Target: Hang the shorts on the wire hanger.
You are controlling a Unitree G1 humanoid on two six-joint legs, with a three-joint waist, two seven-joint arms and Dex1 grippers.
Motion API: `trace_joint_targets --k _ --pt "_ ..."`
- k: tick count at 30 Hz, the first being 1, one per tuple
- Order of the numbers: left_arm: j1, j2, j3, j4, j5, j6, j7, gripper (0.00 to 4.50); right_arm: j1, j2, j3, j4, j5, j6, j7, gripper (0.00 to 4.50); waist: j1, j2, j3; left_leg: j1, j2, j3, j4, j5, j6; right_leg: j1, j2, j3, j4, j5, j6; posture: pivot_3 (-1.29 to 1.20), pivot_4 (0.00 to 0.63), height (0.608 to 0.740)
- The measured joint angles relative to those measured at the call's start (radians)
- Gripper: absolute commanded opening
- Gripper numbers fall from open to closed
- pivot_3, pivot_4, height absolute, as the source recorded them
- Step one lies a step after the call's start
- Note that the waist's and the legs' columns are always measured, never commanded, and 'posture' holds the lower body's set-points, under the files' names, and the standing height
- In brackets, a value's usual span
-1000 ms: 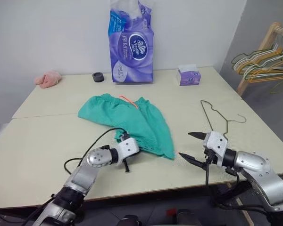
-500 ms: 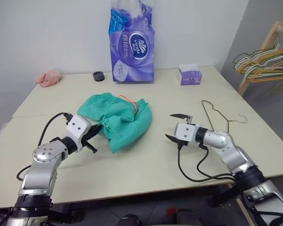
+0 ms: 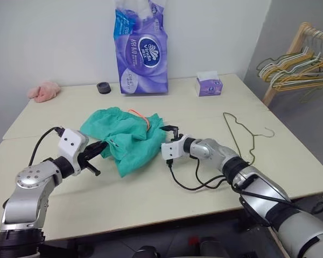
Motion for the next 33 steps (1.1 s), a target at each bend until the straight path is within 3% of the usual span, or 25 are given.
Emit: trace_joint_targets --k 2,5,13,19,23,29,33 --pt "0.009 0.002 0.026 -0.006 -0.015 0.010 0.000 0.00 -0.031 0.054 0.000 0.050 -0.009 -0.007 -0.044 3.85 -0.009 0.000 0.000 0.000 0.006 0.000 0.000 -0.002 -0.003 -0.001 0.006 0.000 0.000 0.001 -0.004 0.03 0.000 0.740" --pt "0.019 0.002 0.032 -0.035 -0.023 0.021 0.000 0.00 -0.058 0.103 -0.002 0.078 -0.009 -0.021 -0.078 2.81 -0.013 0.000 0.000 0.000 0.008 0.000 -0.001 -0.002 -0.004 -0.004 0.008 0.000 0.003 0.000 -0.007 0.03 0.000 0.740" --pt "0.047 0.002 0.035 -0.063 -0.036 0.043 0.004 0.00 -0.069 0.143 -0.034 0.119 0.021 -0.032 -0.079 0.04 -0.012 0.000 0.000 0.000 0.008 0.000 -0.001 -0.003 -0.005 -0.005 0.009 0.000 0.004 -0.001 -0.008 0.04 0.000 0.740" --pt "0.046 -0.004 0.033 -0.072 -0.038 0.051 0.008 0.00 -0.069 0.123 -0.036 0.118 0.018 -0.067 -0.079 0.04 -0.011 0.000 0.000 0.000 0.008 0.001 -0.001 -0.003 -0.005 -0.005 0.009 0.000 0.004 -0.001 -0.008 0.03 0.000 0.740" --pt "0.031 -0.025 0.013 -0.080 -0.039 0.063 0.012 0.00 -0.069 0.053 -0.034 0.115 0.013 -0.085 -0.080 0.04 -0.010 0.000 0.000 0.000 0.008 0.001 -0.001 -0.003 -0.005 -0.005 0.009 0.000 0.004 -0.001 -0.008 0.02 0.000 0.740" --pt "-0.016 -0.095 -0.174 -0.101 -0.038 0.079 -0.026 0.00 -0.062 -0.209 -0.036 0.076 -0.012 -0.111 -0.027 0.04 -0.012 0.000 0.000 0.000 0.008 0.002 0.001 -0.003 -0.005 -0.002 0.008 0.000 0.002 0.000 -0.007 -0.05 0.000 0.740" --pt "-0.040 -0.103 -0.265 -0.110 -0.037 0.086 -0.076 0.00 0.032 -0.368 -0.043 -0.096 0.029 -0.162 0.165 0.04 -0.039 0.001 -0.001 0.000 0.009 0.003 -0.001 -0.003 -0.004 -0.002 0.008 0.000 0.001 -0.001 -0.008 -0.10 0.000 0.740"
